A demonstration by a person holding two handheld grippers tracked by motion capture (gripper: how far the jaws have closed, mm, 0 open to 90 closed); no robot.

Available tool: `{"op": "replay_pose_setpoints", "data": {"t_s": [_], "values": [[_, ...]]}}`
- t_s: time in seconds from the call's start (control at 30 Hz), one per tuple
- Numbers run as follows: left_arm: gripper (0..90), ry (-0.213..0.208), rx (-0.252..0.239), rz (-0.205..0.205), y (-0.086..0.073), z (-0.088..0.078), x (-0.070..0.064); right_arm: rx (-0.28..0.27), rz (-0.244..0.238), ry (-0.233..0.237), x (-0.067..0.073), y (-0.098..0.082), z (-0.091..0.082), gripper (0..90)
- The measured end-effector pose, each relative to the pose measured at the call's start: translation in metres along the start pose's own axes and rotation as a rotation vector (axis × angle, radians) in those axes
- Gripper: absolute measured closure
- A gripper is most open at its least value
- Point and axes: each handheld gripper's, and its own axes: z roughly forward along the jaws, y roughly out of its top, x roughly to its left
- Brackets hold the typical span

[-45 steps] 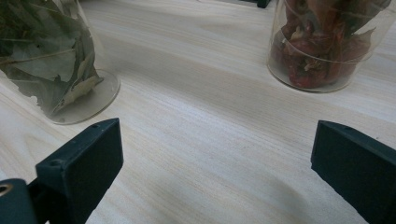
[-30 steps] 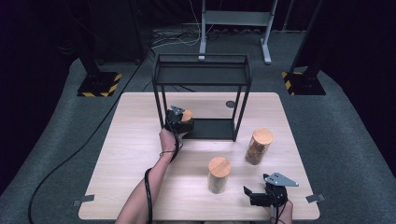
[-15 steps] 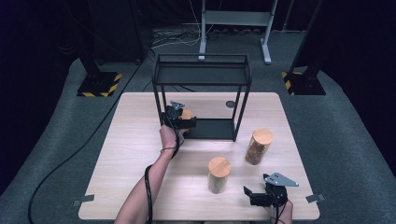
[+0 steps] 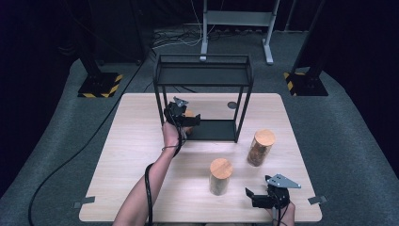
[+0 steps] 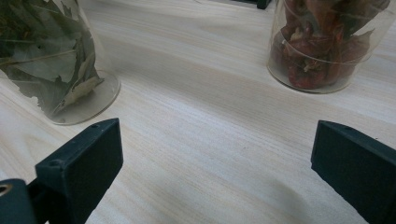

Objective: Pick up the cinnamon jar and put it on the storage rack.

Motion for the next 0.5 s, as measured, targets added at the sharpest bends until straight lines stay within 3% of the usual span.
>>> {"op": "replay_pose_setpoints", "data": {"t_s": [0.3,0.5], "values": [[0.3,-0.023,-0.008,0.048,0.004,-0.013,-0.007,0.0,0.0,-0.001,0.0,0.0,0.0,1.3],[0.3,-0.052,-0.015,0.092,-0.005,-0.026,-0.017,-0.001,0.001,-0.001,0.0,0.0,0.0,1.3]]}}
